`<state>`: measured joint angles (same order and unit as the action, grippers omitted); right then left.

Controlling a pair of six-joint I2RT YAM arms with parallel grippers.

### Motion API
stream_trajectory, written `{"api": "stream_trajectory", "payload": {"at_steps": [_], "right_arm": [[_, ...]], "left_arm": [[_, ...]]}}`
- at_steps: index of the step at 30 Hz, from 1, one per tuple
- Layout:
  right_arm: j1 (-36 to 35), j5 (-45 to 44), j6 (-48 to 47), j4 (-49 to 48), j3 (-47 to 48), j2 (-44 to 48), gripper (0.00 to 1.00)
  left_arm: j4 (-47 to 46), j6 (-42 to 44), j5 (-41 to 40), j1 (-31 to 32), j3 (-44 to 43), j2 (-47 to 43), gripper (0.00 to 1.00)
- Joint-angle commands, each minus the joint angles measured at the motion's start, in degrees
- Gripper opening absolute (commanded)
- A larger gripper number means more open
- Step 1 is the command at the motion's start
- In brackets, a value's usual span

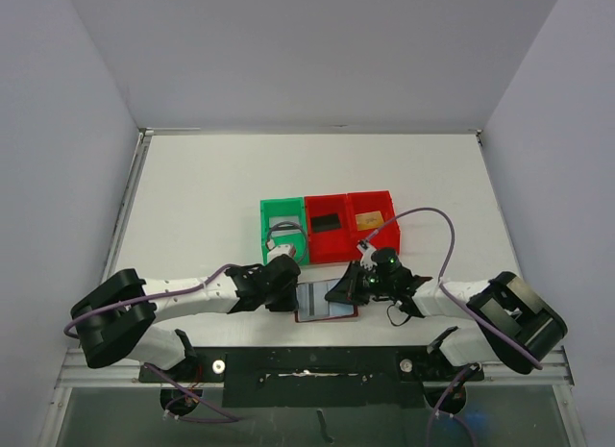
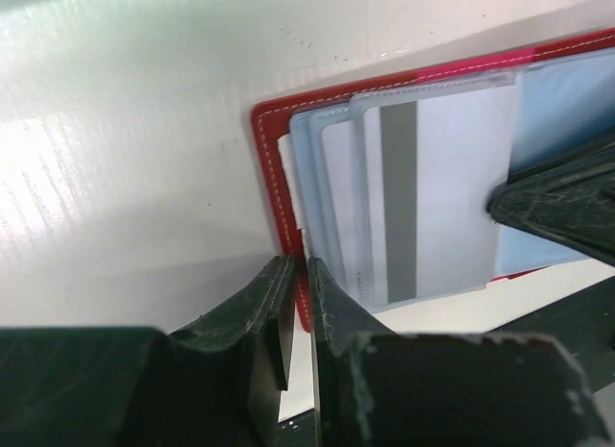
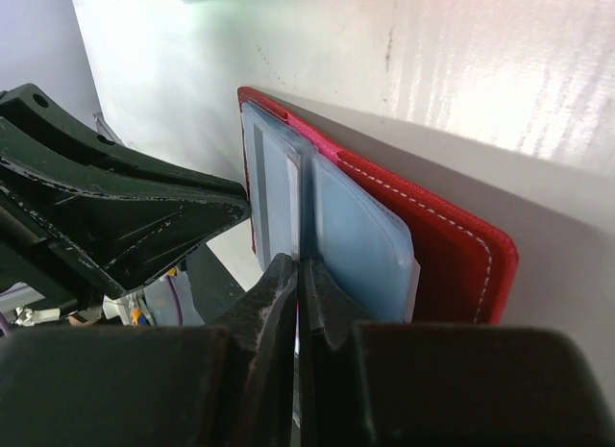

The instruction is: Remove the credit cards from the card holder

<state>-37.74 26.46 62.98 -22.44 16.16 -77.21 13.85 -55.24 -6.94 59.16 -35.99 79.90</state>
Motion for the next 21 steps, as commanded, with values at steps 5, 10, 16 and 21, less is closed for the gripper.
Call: {"api": "stream_trajectory", "payload": {"at_steps": [5, 10, 16, 21], "right_arm": [[2.87, 5.46, -5.06, 2.35, 0.15, -0.16, 0.0], [3.09, 8.62, -6.62, 0.52, 0.76, -3.58, 0.01], [0.16, 7.22, -5.59, -2.54, 3.06, -7.75, 0.01], [-1.43, 6.71, -5.27, -4.17, 4.48, -10.06, 0.02]], "left_arm": [[0.89, 0.66, -1.04, 0.17, -1.18, 0.79, 0.11], [2.02, 0.84, -1.76, 0.19, -1.45, -1.34, 0.1], [-1.13, 2.97, -0.15, 0.5, -4.57, -6.34, 0.18], [-3.93, 5.92, 2.56, 1.05, -5.3, -5.45, 0.22]]}}
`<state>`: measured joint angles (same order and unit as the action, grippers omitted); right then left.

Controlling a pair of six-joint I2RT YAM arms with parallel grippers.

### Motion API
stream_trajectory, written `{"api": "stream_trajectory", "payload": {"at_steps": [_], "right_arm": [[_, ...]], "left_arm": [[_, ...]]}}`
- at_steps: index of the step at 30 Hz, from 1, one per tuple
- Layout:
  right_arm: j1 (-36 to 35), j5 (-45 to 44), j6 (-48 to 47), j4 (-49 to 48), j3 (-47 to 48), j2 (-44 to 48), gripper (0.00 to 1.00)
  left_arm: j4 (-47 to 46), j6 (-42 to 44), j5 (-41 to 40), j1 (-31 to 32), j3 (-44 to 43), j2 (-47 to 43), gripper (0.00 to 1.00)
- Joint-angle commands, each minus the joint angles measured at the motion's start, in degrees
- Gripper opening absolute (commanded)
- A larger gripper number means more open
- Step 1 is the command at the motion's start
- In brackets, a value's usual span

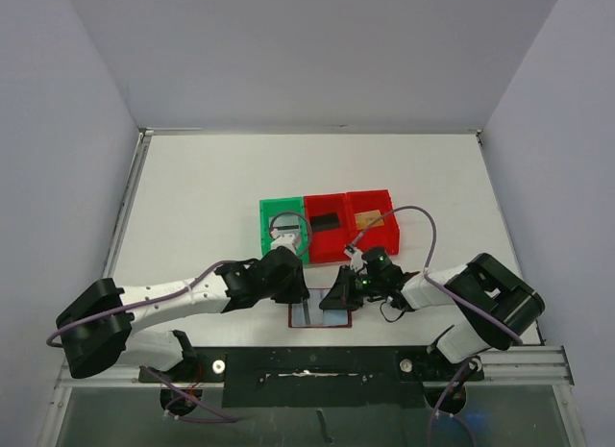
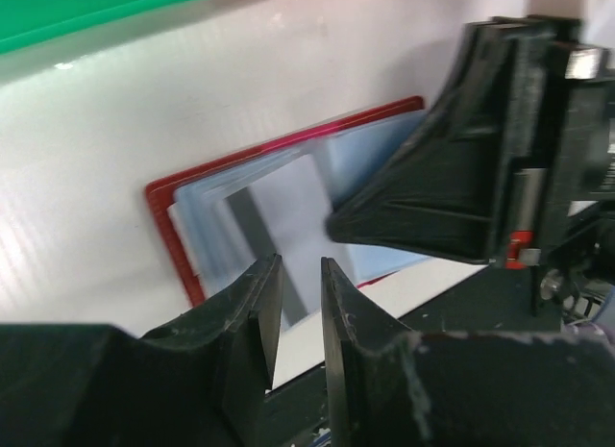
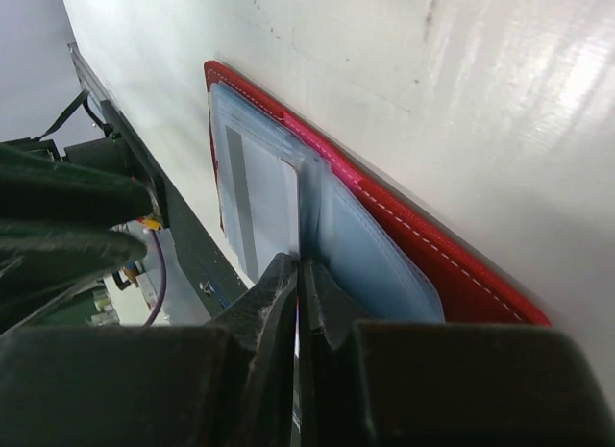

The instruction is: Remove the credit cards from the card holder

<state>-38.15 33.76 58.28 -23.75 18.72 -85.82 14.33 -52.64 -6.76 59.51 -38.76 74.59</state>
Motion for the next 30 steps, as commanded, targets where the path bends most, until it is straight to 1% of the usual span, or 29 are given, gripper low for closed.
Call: {"api": "stream_trajectory", "payload": {"at_steps": [1, 3, 5, 7, 9, 13, 14, 15, 18, 19, 30], "right_arm": [[-1.04, -0.95, -0.23, -3.07, 1.75, -1.56, 0.02], [-0.88, -1.79, 0.43, -3.25, 1.01, -1.23, 0.03], [-0.63, -2.84, 0.69, -2.46, 0.35, -0.18, 0.05], [-0.53, -3.58, 0.69, -1.63, -0.05, 0.91, 0.09], [-0.52, -3.91, 0.69, -1.23, -0.22, 1.72, 0.15], [-0.63, -3.7, 1.52, -1.83, -0.31, 1.33, 0.17], [-0.65, -3.74, 1.83, -2.19, -0.46, 1.26, 0.17], [-0.61, -3.78, 2.16, -2.79, -0.66, 1.27, 0.14], [-0.61, -3.99, 2.38, -2.51, -0.88, 1.94, 0.03], [-0.56, -4.16, 2.29, -1.98, -0.88, 2.41, 0.01], [0.9, -4.98, -1.08, 7.12, -0.89, 8.19, 0.0]], "left_arm": [[-4.47, 3.63, 3.01, 0.82, -2.59, 0.92, 0.22], [-3.54, 3.81, 3.43, 1.25, -2.89, 3.26, 0.21], [-1.64, 3.12, 1.97, 1.92, -3.15, 5.13, 0.19], [-0.68, 2.55, 1.08, 2.3, -2.99, 6.38, 0.17], [-0.27, 2.09, 0.48, 2.55, -2.69, 6.95, 0.15], [-0.89, 1.63, 0.12, 2.81, -2.19, 6.31, 0.14], [-1.11, 1.64, 0.1, 2.81, -2.09, 6.09, 0.14], [-1.18, 1.65, 0.09, 2.81, -2.03, 5.98, 0.14], [-0.7, 1.84, 0.16, 2.81, -2.14, 6.19, 0.14], [-0.51, 1.82, 0.17, 2.81, -2.11, 6.33, 0.13], [-0.09, 0.95, -0.7, 2.81, -0.31, 7.12, 0.1]]}}
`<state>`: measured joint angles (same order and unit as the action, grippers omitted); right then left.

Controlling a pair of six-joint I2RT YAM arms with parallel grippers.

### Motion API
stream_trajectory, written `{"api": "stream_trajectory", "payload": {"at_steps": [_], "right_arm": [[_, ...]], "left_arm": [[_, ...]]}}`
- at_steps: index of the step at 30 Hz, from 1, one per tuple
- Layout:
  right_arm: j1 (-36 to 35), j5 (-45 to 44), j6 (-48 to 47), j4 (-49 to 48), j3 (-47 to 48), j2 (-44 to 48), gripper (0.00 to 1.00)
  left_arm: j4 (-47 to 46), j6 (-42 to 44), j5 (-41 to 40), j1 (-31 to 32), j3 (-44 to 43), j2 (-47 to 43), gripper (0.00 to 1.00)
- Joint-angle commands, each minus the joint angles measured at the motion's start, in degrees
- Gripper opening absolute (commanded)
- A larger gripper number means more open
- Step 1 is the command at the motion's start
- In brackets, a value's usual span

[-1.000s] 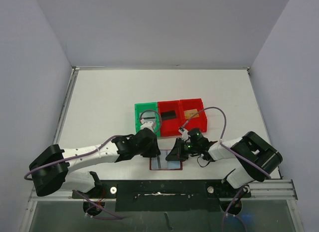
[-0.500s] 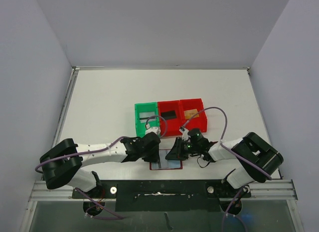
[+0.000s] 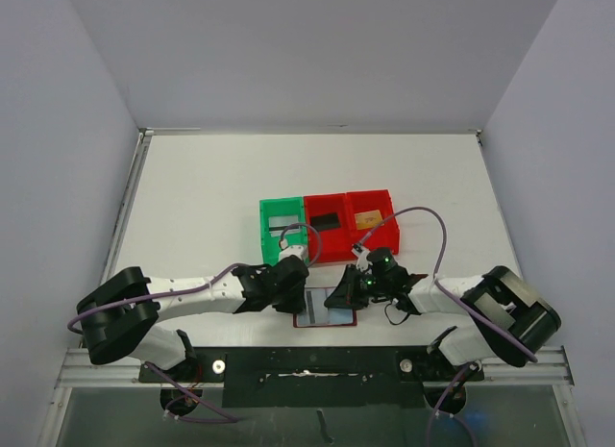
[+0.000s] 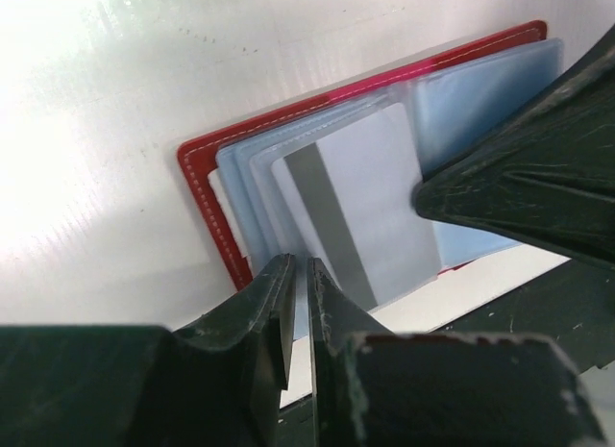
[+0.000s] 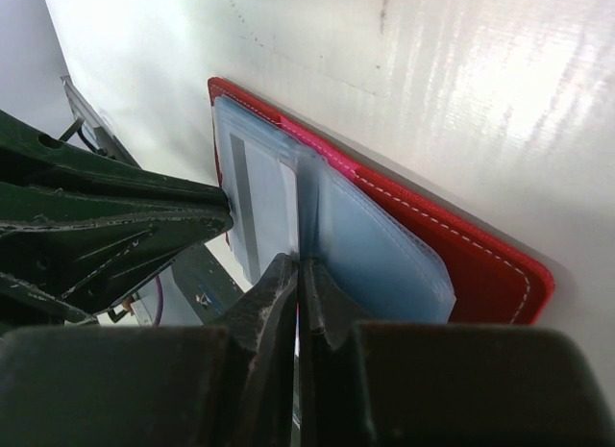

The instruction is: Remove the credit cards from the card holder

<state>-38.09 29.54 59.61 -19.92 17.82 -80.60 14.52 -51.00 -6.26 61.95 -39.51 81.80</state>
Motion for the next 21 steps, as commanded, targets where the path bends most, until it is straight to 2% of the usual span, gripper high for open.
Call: {"api": "stream_trajectory", "payload": {"at_steps": [1, 6, 8, 10, 13, 18, 21], "right_arm": [[1.02, -1.17, -2.86, 4.44, 0.02, 3.37, 0.0], [2.05, -1.47, -4.06, 7.08, -0.4, 4.69, 0.03], [2.2, -1.34, -3.67, 6.69, -0.73, 5.11, 0.12], [2.22, -0.66, -3.02, 4.98, -1.09, 5.36, 0.16], [2.23, -0.2, -2.13, 3.31, -1.21, 4.95, 0.17], [2.23, 1.06, -1.52, 0.69, -2.09, 4.28, 0.11], [2.18, 1.25, -1.02, -0.33, -2.35, 4.04, 0.18]], "left_arm": [[-0.54, -0.81, -1.16, 0.36, 0.56, -0.06, 0.1], [-1.85, -0.95, -0.89, 0.38, 1.11, 0.26, 0.09], [-2.1, -1.0, -0.63, 0.37, 1.07, 0.59, 0.09], [-2.23, -0.98, -0.52, 0.43, 0.97, 0.8, 0.08], [-2.22, -1.08, -0.48, 0.44, 0.92, 0.75, 0.08], [-1.69, -1.11, -0.57, 0.44, 0.85, 0.81, 0.07], [-0.8, -0.91, -0.88, 0.45, 0.53, 1.08, 0.05]]}}
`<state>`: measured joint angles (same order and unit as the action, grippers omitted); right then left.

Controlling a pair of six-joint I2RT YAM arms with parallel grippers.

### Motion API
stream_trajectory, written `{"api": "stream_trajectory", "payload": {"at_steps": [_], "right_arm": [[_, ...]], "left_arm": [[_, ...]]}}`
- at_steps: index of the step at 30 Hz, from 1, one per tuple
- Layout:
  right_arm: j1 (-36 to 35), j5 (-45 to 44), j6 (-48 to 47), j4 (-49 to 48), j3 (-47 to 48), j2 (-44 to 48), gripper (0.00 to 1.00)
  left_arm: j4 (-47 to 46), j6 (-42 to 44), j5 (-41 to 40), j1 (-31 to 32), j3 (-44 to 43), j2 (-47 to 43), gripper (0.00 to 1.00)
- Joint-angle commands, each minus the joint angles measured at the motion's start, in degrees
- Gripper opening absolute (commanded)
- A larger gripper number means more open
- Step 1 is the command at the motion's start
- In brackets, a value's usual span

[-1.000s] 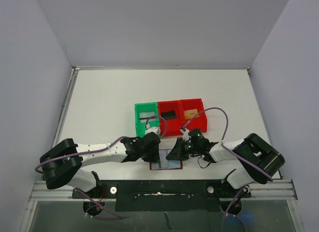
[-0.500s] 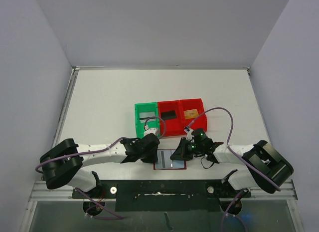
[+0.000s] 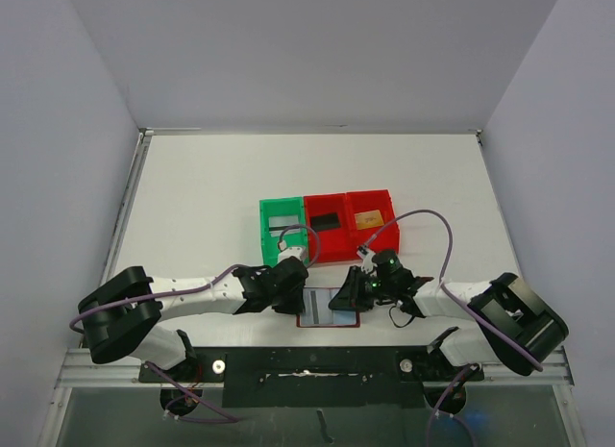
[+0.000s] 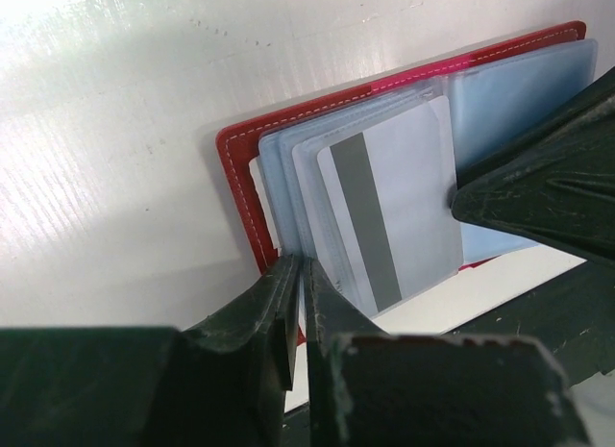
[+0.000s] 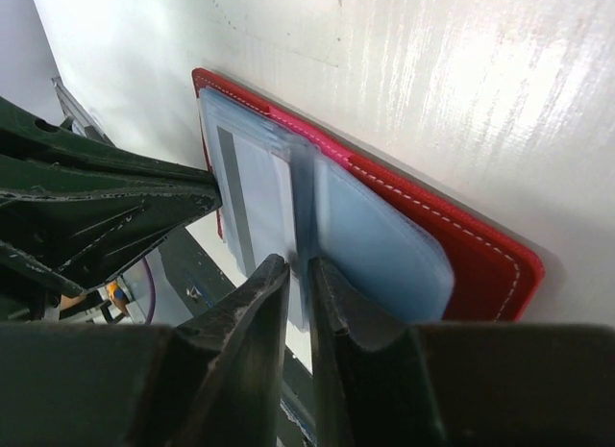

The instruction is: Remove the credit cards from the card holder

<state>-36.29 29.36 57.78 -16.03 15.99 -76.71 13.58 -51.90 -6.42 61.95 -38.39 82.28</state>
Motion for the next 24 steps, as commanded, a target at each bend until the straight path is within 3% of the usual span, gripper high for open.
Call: {"api": "stream_trajectory", "payload": {"at_steps": [1, 3, 10, 21, 24], "right_arm": [[0.46, 1.47, 0.76, -4.37, -0.52, -0.13, 0.2], [0.39, 1.76, 0.83, -5.06, -0.42, -1.01, 0.21], [0.56, 0.82, -0.22, -3.23, -0.8, 0.3, 0.01], [9.99, 9.68, -9.63, 6.31, -2.14, 6.46, 0.0], [10.79, 8.54, -11.29, 10.19, -1.37, 7.13, 0.0]], "left_arm": [[0.26, -0.02, -0.84, 0.38, -0.63, 0.68, 0.05], [0.15, -0.05, -0.75, 0.43, -0.55, 0.69, 0.05], [1.02, -0.37, -1.39, 0.45, -0.79, 0.95, 0.04], [-0.04, -0.36, -1.45, 0.45, 2.65, 0.61, 0.02], [0.25, -0.28, -1.56, 0.45, 2.6, 0.6, 0.02]]}}
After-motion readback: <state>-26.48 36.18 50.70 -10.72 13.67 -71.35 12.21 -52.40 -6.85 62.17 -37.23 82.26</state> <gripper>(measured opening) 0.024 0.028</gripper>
